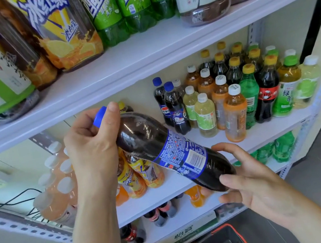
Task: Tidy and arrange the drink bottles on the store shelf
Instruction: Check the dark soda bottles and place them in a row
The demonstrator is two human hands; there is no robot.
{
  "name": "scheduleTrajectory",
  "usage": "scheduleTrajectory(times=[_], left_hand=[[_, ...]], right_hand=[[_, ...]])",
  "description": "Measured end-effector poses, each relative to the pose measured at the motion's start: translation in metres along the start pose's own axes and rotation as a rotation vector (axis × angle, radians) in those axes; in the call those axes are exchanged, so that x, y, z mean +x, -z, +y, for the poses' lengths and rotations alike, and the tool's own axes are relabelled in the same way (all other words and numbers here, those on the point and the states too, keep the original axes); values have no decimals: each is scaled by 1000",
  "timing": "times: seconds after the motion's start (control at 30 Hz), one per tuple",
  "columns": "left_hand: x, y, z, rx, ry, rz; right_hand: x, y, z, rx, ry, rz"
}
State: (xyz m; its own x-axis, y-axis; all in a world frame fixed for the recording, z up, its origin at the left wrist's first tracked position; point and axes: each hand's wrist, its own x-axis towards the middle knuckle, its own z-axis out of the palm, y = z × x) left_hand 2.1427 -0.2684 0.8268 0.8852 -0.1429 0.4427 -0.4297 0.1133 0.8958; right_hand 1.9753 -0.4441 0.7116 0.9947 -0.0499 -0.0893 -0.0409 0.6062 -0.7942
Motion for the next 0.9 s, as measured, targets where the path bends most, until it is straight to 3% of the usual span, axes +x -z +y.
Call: scheduleTrajectory(times=[0.13, 0.33, 0.5, 0.7, 0.8, 0.9], left_hand=[[4, 3, -2, 66, 39, -15], [-1, 12, -7, -105, 117, -293], [-7, 7, -10, -125, 107, -283], [-9, 3, -8, -89, 112, -204], [-11, 2, -9, -22, 49, -189], [-15, 1, -15, 43, 58, -188]], right_hand=[[-1, -4, 5, 7, -20, 67], [3, -3, 4, 104, -277, 123], [1, 3, 6, 138, -387, 129], [4, 8, 12, 143, -298, 61], [5, 11, 16, 146, -156, 175], [4, 11, 21, -38, -36, 204]])
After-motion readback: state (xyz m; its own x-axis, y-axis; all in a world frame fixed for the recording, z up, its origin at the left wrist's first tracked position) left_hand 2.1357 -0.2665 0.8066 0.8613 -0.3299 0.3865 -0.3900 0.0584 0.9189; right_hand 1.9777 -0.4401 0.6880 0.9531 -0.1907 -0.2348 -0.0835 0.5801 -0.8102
